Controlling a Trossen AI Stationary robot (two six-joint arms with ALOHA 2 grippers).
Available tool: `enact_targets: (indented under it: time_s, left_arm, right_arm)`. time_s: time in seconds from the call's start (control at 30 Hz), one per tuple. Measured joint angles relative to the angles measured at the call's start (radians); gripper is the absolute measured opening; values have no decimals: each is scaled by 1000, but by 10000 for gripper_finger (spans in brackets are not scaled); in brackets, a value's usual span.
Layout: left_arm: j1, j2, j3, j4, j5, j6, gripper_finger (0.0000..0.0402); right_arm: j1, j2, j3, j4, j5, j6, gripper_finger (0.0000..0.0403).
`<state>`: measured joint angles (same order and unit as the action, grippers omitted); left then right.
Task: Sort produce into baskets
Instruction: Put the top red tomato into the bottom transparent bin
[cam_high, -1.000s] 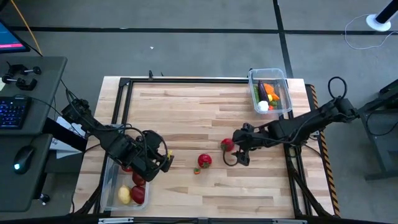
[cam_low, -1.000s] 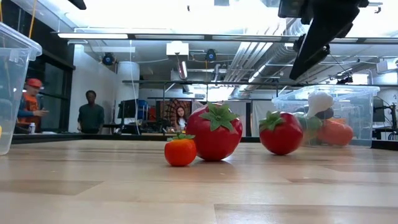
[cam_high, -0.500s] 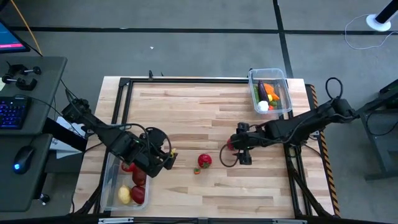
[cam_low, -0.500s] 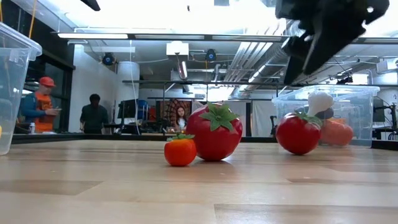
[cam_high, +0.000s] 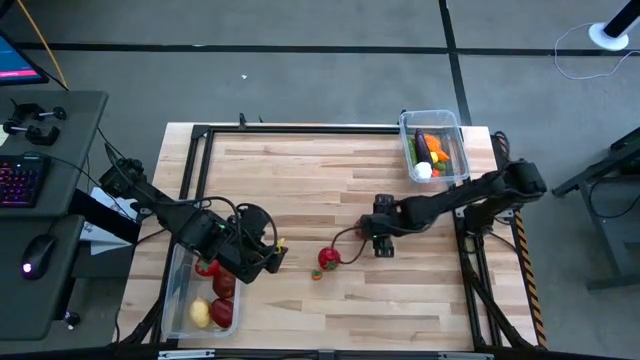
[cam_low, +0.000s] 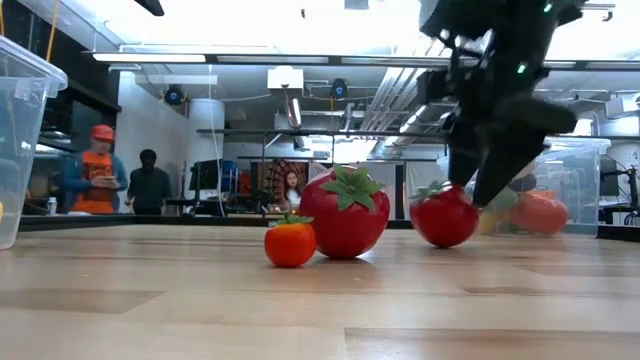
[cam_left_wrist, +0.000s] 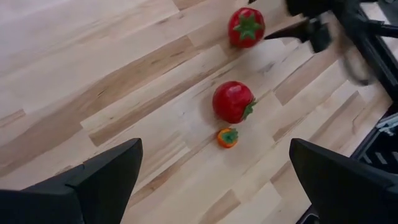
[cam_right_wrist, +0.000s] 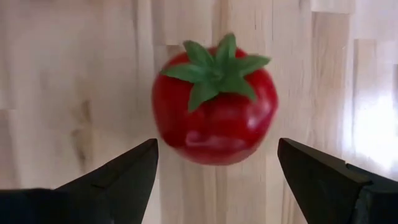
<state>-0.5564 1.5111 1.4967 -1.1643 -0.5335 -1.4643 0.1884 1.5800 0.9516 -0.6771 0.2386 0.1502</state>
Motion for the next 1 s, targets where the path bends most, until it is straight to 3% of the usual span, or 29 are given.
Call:
enact_targets:
  time_s: [0.33, 0.43, 0.63, 0.73, 0.87, 1.0]
  left_arm:
    - [1, 0, 0, 13, -58, 0, 392]
    - [8, 0, 0, 13, -81, 16, 392]
    - [46, 0, 0, 14, -127, 137, 392]
    - [63, 0, 0, 14, -127, 208, 392]
    - [82, 0, 0, 13, -105, 305, 392]
    - [97, 0, 0, 15, -104, 359, 392]
  right_arm:
    - [-14, 137, -1, 100, 16, -25, 306]
    - [-14, 131, -1, 92, 23, 8, 258]
    - [-14, 70, 4, 73, 30, 32, 123]
    - [-20, 29, 21, 40, 37, 53, 81]
    - [-47, -13, 54, -61, 42, 142, 69]
    - [-66, -52, 104, -134, 22, 191, 99]
